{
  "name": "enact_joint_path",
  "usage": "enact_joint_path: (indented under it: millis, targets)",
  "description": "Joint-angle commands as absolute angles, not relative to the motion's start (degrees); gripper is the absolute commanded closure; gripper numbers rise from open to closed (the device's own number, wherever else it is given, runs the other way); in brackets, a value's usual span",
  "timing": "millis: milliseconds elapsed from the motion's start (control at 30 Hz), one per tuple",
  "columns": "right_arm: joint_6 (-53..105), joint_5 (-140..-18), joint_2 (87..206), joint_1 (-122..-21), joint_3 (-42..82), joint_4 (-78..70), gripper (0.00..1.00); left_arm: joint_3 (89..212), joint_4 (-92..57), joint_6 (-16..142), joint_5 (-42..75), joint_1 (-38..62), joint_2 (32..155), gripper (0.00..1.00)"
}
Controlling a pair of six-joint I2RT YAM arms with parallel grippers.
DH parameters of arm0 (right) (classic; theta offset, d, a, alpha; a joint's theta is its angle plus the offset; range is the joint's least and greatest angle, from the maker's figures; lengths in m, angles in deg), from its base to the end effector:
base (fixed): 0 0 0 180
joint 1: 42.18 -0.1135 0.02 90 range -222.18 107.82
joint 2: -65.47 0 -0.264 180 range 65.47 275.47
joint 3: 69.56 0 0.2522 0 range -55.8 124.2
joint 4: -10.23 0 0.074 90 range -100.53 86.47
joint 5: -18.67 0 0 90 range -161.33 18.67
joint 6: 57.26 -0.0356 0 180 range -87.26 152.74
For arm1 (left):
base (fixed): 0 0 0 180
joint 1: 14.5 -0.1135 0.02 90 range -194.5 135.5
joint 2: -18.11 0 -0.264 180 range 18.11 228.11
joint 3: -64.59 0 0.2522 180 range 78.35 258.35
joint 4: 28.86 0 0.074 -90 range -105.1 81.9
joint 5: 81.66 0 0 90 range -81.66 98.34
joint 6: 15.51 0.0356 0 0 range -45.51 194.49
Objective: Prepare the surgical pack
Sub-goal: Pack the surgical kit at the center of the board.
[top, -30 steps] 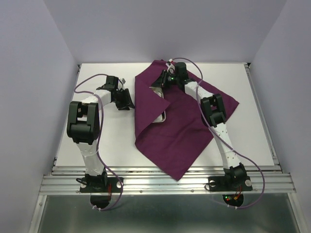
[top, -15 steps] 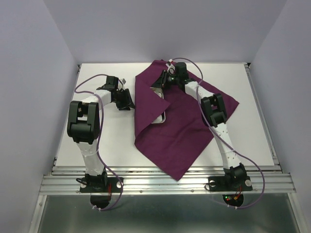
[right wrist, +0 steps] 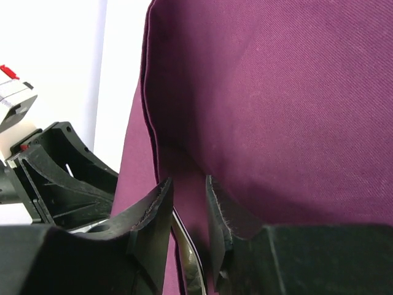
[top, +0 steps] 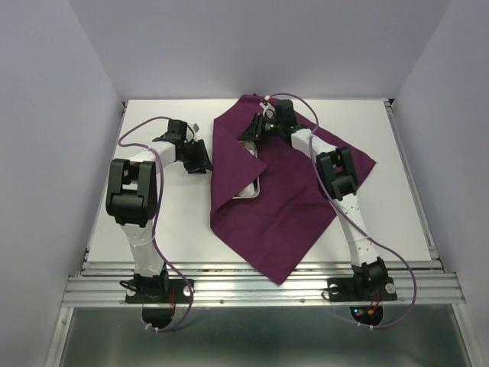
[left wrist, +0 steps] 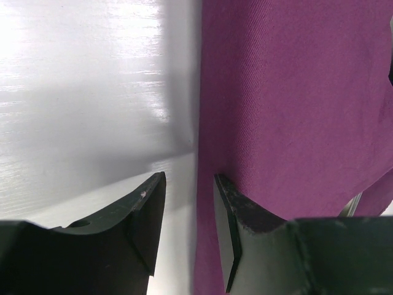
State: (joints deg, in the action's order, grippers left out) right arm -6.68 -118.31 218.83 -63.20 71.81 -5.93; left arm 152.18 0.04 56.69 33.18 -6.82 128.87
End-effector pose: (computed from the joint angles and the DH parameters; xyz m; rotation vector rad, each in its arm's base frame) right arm 0.5408 0.2357 0.1331 -0.2097 2.2207 1.4616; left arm 0.4051 -0.0697 0.1773 -0.0320 2.5026 -0.7252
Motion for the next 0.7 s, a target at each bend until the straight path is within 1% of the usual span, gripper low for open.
enact_joint_path:
  millis: [0,33,67,100,167,200,233,267,333,400,533,567,667]
  targets:
    - [-5.1,-119.8,213.6,-63.7,71.4,-5.8,0.66,152.9,-0.7,56.7,34.4,-6.3,128.2,0.52]
    - [-5.1,-118.6,213.1,-63.7,70.9,-5.9,0.62,153.1,-0.6,56.7,34.4,-6.3,128.2,0.52]
    - [-5.1,-115.7,211.6,-63.1,69.5,-5.9,0.51,153.0,-0.4,56.7,34.4,-6.3,128.1,0.52]
    - [-5.1,-113.9,210.5,-63.1,69.4,-5.8,0.51,153.0,-0.3,56.7,34.3,-6.2,128.0,0.52]
    - [-4.8,-109.7,206.1,-61.9,65.5,-5.7,0.49,153.0,-0.2,56.7,34.2,-6.2,127.7,0.52]
    - [-4.7,-105.1,204.5,-61.9,62.8,-5.7,0.44,152.9,-0.2,56.7,34.2,-6.2,127.6,0.52]
    - [-4.8,-102.9,202.9,-61.1,61.2,-5.7,0.44,152.9,-0.2,56.8,34.2,-6.2,127.5,0.52]
    - [-5.0,-99.2,199.5,-60.0,59.7,-5.6,0.39,152.8,-0.2,56.8,34.3,-6.1,127.4,0.52]
    - [-4.9,-97.0,196.3,-59.0,55.4,-5.6,0.37,152.6,-0.1,56.8,34.3,-6.0,127.4,0.52]
    - [-3.0,-98.2,192.2,-58.2,52.8,-5.9,0.36,152.5,-0.1,56.7,34.4,-5.5,127.2,0.52]
    - [0.3,-99.7,186.7,-57.6,45.3,-10.4,0.36,152.4,0.1,56.8,34.4,-5.0,126.7,0.52]
    - [0.2,-99.9,185.5,-57.6,40.1,-10.6,0.36,152.4,0.0,56.8,34.4,-5.0,126.4,0.52]
    - [-0.7,-100.7,180.5,-57.6,31.4,-7.2,0.35,152.2,0.0,56.9,33.8,-5.0,125.9,0.52]
